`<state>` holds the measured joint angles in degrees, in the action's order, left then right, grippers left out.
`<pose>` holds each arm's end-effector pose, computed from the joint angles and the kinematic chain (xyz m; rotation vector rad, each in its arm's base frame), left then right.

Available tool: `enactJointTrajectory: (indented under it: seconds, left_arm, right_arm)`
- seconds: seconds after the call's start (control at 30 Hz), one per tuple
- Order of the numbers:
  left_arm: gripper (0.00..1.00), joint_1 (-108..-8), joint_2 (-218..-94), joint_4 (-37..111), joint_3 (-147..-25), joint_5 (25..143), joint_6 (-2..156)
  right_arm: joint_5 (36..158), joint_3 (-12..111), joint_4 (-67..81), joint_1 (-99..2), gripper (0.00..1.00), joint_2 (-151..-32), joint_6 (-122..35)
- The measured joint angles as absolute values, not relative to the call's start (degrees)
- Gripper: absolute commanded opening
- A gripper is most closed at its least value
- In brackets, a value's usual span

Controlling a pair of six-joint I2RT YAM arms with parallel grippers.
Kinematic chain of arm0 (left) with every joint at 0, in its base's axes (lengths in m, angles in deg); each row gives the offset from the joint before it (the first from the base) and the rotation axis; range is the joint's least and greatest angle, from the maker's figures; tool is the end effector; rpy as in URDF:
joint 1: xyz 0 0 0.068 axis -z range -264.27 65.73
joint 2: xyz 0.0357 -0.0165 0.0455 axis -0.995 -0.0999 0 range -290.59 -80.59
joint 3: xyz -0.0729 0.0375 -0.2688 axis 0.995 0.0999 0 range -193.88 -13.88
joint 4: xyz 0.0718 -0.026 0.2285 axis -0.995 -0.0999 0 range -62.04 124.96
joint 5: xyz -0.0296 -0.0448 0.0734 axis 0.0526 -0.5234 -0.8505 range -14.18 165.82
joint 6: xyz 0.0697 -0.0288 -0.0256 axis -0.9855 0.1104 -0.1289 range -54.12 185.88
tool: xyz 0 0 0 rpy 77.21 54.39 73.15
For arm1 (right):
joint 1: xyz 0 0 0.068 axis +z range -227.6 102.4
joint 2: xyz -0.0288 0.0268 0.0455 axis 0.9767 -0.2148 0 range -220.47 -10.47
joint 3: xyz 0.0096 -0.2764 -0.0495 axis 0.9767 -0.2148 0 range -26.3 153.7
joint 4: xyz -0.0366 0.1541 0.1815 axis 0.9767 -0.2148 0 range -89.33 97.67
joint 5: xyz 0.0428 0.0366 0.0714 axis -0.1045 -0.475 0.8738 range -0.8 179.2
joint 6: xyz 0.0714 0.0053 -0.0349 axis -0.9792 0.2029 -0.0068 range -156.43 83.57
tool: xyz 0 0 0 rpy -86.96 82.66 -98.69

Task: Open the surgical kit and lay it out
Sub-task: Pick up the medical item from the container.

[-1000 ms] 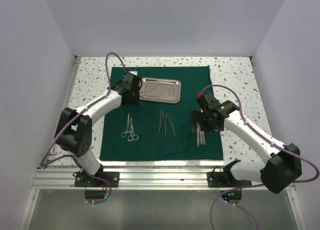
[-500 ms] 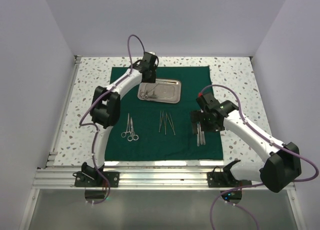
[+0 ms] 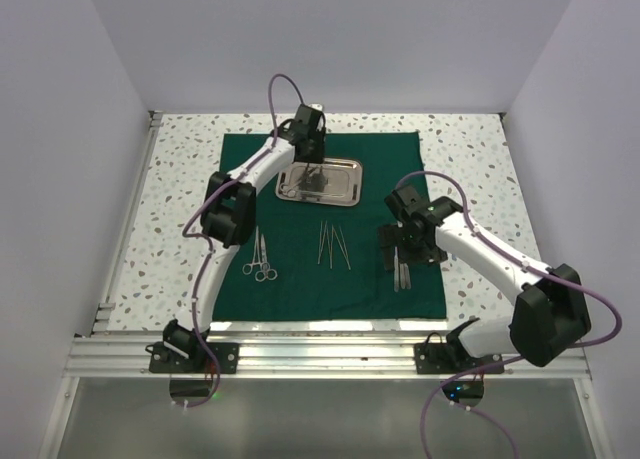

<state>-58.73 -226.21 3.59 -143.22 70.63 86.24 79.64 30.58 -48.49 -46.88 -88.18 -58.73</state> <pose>0.5184 -0.2408 0.1572 0.0668 2.4140 -0.2638 0.1981 0.1045 0.2185 -0.1829 2.8581 -0.0685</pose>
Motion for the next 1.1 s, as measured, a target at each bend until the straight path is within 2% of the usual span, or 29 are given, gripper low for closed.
enactJointTrajectory:
  seconds: [0.3, 0.6, 0.9, 1.1]
  left_arm:
    - [0.41, -58.7, -226.1, 6.1, -140.62, 72.57, 84.86]
    - [0.32, -58.62, -224.31, 5.64, -137.58, 67.81, 79.77]
    - [0.17, -58.64, -224.0, 5.29, -136.91, 65.43, 77.03]
    - [0.11, -58.64, -225.31, 2.82, -139.59, 66.7, 76.75]
  right_arm:
    - [79.2, 30.93, -48.51, -46.88, 0.98, -90.83, -58.4]
    - [78.22, 31.02, -48.51, -46.88, 0.98, -91.11, -58.32]
    - [78.24, 31.26, -48.49, -46.88, 0.98, -91.11, -58.23]
    - [78.24, 31.26, -48.49, -46.88, 0.98, -91.11, -58.25]
